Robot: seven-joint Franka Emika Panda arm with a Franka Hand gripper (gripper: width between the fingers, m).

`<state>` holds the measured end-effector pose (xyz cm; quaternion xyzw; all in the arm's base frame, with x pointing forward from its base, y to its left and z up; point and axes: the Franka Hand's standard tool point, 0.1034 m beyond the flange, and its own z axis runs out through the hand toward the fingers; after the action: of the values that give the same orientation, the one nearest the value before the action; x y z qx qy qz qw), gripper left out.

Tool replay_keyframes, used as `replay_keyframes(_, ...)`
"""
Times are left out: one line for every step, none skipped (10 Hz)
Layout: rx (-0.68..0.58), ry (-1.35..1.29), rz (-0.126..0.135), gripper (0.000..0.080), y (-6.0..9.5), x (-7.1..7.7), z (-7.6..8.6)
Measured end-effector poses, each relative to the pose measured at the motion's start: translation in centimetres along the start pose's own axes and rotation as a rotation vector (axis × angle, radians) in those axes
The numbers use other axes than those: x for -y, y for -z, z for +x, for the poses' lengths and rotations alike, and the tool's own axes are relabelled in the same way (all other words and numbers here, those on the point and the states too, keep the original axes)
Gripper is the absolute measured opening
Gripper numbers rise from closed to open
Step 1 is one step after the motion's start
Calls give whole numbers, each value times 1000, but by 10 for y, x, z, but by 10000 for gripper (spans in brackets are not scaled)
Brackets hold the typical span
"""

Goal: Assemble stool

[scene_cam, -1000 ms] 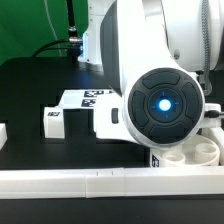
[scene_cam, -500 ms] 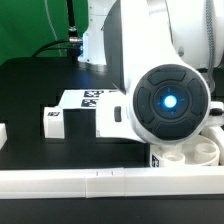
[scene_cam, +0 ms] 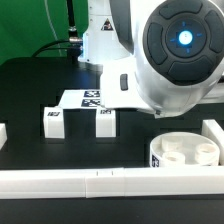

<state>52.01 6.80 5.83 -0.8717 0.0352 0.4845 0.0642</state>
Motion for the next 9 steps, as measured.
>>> replay_keyframes(-28,1,2,325,4,1,4)
replay_keyframes(-38,1,3,325,5,1,5)
replay_keyframes(-86,5,6,325,11,3,10)
replay_keyframes(-169,23,9,325,24,5,9)
replay_keyframes(-212,23,9,325,31,7,-1)
replay_keyframes(-292,19,13,325,42,9,-5)
replay_keyframes(-369,19,12,325,52,12,-13)
replay_keyframes(-434,27,-6,325,60,15,-18)
replay_keyframes(-524,31,-1,325,63,18,-12)
